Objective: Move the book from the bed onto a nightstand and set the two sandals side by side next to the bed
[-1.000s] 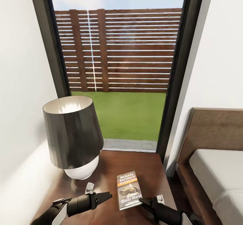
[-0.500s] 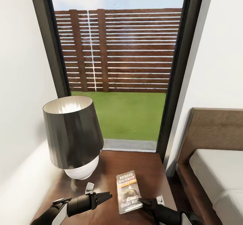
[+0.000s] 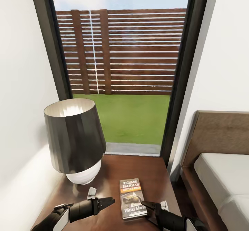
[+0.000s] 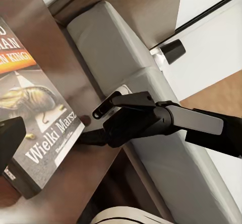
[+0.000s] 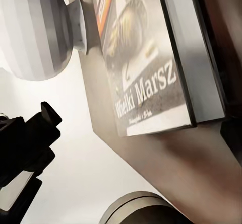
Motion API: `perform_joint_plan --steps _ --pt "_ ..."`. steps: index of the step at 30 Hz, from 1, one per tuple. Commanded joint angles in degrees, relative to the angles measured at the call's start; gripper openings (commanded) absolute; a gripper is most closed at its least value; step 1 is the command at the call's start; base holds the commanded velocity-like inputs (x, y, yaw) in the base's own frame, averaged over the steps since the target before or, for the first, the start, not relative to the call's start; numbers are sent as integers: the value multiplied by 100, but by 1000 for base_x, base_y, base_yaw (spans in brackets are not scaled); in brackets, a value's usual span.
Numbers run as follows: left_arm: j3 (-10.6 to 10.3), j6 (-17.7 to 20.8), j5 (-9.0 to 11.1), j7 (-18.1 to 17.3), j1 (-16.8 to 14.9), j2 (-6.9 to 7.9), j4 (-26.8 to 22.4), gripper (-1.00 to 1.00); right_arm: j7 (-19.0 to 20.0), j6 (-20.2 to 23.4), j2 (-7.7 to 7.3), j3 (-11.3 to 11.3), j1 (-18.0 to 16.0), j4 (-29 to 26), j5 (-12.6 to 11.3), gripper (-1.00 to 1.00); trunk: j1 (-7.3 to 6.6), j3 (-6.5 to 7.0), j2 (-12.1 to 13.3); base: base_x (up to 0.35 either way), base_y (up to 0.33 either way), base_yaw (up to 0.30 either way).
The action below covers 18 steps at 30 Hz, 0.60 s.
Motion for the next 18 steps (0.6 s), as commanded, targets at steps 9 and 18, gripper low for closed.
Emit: perform_joint_plan --steps 9,18 --pt "-39 52 55 -4 -4 7 107 100 3 -5 1 -12 0 3 29 100 -1 -6 -2 -180 0 0" --pt "-35 44 55 4 -4 7 140 100 3 -3 1 -12 -2 3 29 100 -1 -6 -2 -115 0 0"
